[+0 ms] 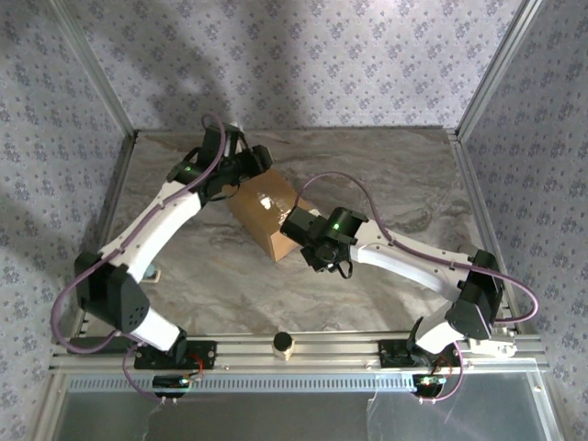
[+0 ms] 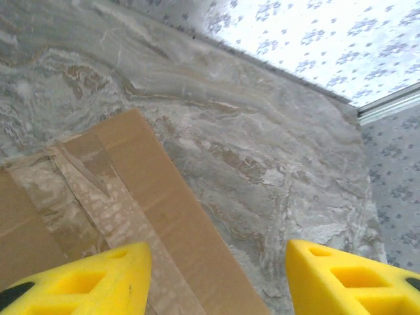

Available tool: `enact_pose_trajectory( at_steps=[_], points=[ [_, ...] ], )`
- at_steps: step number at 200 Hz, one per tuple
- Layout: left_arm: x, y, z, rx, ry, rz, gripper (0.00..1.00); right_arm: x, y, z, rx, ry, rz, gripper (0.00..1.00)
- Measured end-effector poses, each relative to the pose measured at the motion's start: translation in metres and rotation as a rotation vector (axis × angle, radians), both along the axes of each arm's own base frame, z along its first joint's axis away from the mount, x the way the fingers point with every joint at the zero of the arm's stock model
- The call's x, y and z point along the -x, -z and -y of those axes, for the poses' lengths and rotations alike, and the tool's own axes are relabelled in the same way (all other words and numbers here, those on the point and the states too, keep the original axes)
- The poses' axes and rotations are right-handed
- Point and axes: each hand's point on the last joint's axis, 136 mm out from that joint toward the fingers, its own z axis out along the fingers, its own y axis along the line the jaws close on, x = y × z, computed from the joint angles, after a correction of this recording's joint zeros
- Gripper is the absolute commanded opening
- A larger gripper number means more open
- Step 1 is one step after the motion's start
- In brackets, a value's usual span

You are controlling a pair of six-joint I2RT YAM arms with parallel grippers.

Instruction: Unpack the express box

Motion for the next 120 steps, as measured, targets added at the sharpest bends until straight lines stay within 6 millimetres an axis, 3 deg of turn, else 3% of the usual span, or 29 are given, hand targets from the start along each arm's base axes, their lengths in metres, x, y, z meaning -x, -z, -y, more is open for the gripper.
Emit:
enact_pose_trajectory(
  at_steps=[18, 37, 79, 98, 120],
  points=[
    [0.018, -0.009, -0.009, -0.001, 0.008, 0.022, 0.56, 0.001, -0.003, -0.001, -0.004, 0.0, -0.002, 0.0],
    [0.041, -0.002, -0.022, -0.016, 0.013, 0.011, 0.55, 0.003, -0.004, -0.001, -0.002, 0.0, -0.008, 0.0],
    [0.099, 0.063, -0.048, -0.092, 0.026, -0.133, 0.52, 0.004, -0.003, -0.001, 0.008, 0.012, -0.017, 0.0],
    [0.121, 0.091, -0.051, -0.126, 0.049, -0.202, 0.51, 0.004, -0.003, -0.002, 0.015, 0.016, -0.022, 0.0],
    [0.138, 0.109, -0.047, -0.144, 0.075, -0.246, 0.51, 0.003, -0.002, -0.004, 0.023, 0.019, -0.027, 0.0]
  ],
)
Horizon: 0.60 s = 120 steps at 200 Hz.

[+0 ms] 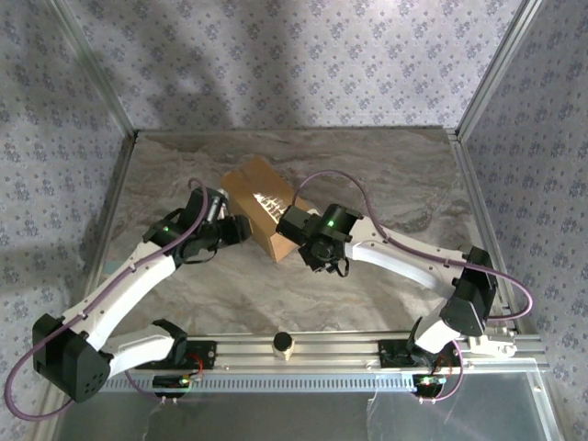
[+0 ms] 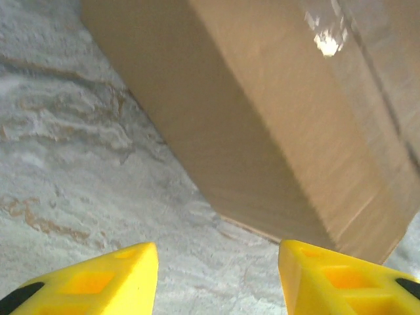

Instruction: Unpack the express box

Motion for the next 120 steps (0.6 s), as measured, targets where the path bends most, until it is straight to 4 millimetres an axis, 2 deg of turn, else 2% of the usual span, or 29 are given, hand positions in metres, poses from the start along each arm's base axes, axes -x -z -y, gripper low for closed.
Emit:
enact_pose_trajectory(
  at_steps=[31, 71, 120],
  points=[
    [0.011, 0.017, 0.012, 0.001, 0.026, -0.036, 0.5, 0.001, -0.002, -0.002, 0.0, 0.005, 0.002, 0.0],
    [0.01, 0.032, 0.033, 0.009, 0.048, -0.061, 0.5, 0.004, -0.004, -0.004, 0.001, -0.001, 0.004, 0.0],
    [0.005, 0.033, 0.049, 0.026, 0.043, -0.042, 0.5, 0.003, -0.001, -0.001, 0.056, 0.031, 0.022, 0.0]
  ],
)
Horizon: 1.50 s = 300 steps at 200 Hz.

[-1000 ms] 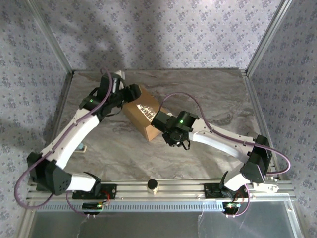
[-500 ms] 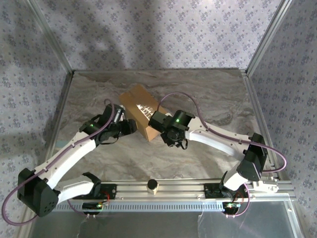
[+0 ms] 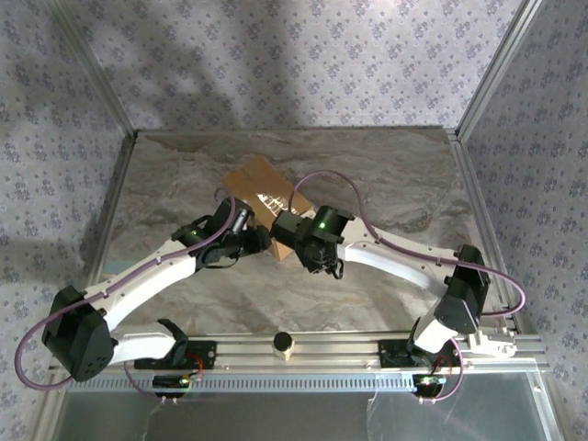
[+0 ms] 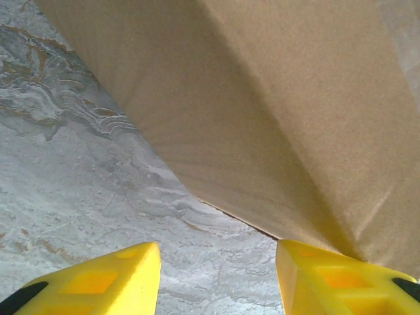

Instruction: Unpack the express box

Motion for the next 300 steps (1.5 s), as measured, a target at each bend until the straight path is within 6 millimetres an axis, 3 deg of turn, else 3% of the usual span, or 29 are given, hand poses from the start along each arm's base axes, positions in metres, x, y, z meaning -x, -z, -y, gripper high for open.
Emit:
enact_pose_trajectory(
  at_steps=[115, 231, 300],
  points=[
    [0.0, 0.0, 0.006, 0.006, -0.047, 0.008, 0.5, 0.003, 0.001, -0.006, -0.014, 0.019, -0.006, 0.0],
    [0.001, -0.001, 0.01, 0.01, -0.053, 0.016, 0.5, 0.003, -0.002, -0.007, -0.21, 0.071, -0.104, 0.0],
    [0.002, -0.001, 0.012, 0.011, -0.047, 0.017, 0.5, 0.0, 0.0, 0.001, -0.11, 0.026, -0.039, 0.0]
  ],
)
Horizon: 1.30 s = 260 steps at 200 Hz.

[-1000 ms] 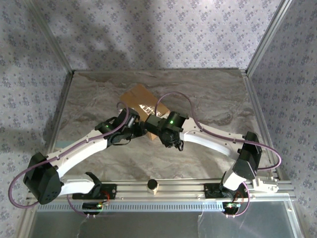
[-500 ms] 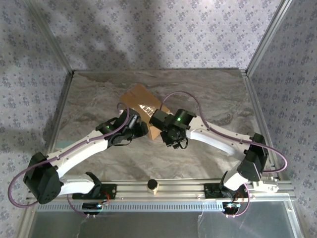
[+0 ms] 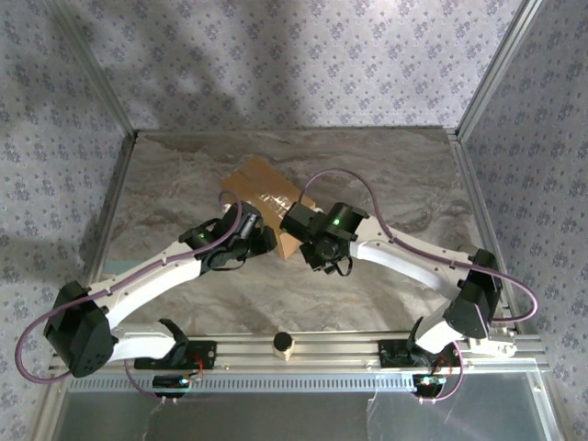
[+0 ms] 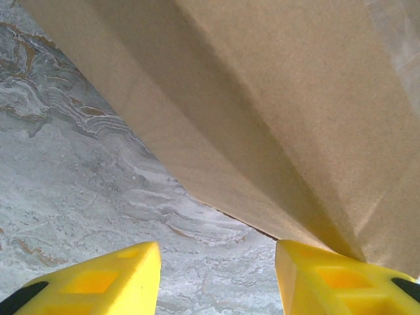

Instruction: Unpack the express box

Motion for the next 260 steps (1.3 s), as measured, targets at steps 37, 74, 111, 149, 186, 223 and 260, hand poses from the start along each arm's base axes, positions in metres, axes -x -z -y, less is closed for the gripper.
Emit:
enact_pose_trajectory(
  at_steps=[37, 74, 111, 149, 186, 223, 260],
  points=[
    [0.0, 0.0, 0.0, -0.002, -0.001, 0.0, 0.5, -0.004, 0.001, 0.007, 0.157, -0.039, 0.071, 0.0],
    [0.0, 0.0, -0.001, -0.003, -0.003, 0.001, 0.5, -0.007, -0.003, 0.01, 0.229, -0.066, 0.104, 0.0],
    [-0.001, 0.0, -0.001, -0.003, -0.007, 0.001, 0.5, -0.005, -0.003, 0.006, 0.215, -0.076, 0.094, 0.0],
    [0.0, 0.0, -0.001, 0.002, -0.019, -0.008, 0.5, 0.0, -0.007, -0.002, 0.134, -0.074, 0.073, 0.0],
    [0.001, 0.0, 0.0, 0.003, -0.03, -0.007, 0.5, 0.003, -0.007, -0.007, 0.08, -0.063, 0.051, 0.0],
    [-0.001, -0.001, 0.002, -0.002, -0.038, -0.006, 0.5, 0.003, -0.005, -0.009, 0.061, -0.046, 0.048, 0.0],
    [-0.001, -0.001, 0.0, -0.013, -0.043, -0.001, 0.5, 0.002, 0.0, -0.006, 0.047, -0.032, 0.052, 0.0]
  ],
)
